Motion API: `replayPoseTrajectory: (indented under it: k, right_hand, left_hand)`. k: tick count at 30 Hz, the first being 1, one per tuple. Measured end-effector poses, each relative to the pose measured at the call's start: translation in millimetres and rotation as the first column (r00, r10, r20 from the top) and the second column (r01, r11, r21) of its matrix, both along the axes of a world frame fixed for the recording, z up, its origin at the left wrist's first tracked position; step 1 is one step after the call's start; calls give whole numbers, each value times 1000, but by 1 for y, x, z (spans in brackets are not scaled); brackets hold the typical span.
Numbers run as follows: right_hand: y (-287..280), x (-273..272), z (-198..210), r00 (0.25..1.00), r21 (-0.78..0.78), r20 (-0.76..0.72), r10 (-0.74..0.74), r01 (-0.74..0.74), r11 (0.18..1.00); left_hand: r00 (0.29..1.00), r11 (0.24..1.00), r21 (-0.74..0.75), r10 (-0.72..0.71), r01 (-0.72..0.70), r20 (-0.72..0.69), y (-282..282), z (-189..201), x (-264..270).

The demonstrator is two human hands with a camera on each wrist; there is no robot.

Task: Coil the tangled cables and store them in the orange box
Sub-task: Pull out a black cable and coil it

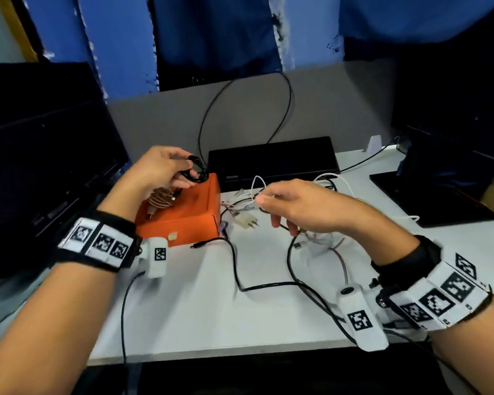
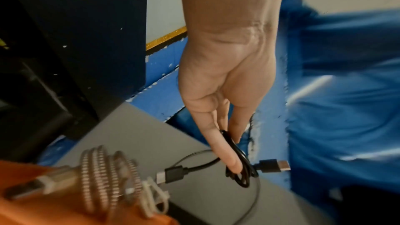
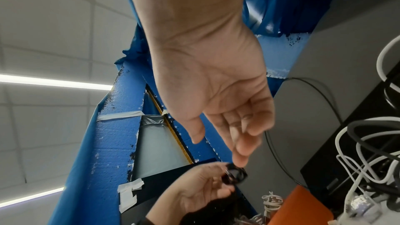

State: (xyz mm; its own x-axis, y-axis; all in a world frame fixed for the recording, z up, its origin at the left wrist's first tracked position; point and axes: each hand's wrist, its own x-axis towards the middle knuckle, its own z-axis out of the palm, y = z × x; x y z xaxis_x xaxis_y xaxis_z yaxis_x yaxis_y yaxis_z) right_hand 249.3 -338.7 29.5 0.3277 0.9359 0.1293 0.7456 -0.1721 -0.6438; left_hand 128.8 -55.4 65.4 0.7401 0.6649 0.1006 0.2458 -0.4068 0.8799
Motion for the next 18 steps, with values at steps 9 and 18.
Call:
replayPoseTrajectory:
  k: [9,18]
  right_hand:
    - [0,7,-4,998,-224,62,32,-18,974]
    - [-2,7,-4,996,-249,73,43,-23,968]
  left_hand:
    - [938,999,-30,-22,12,-346,61,-21,35]
    - [889,951,302,199,-73,-412,68,-31,47]
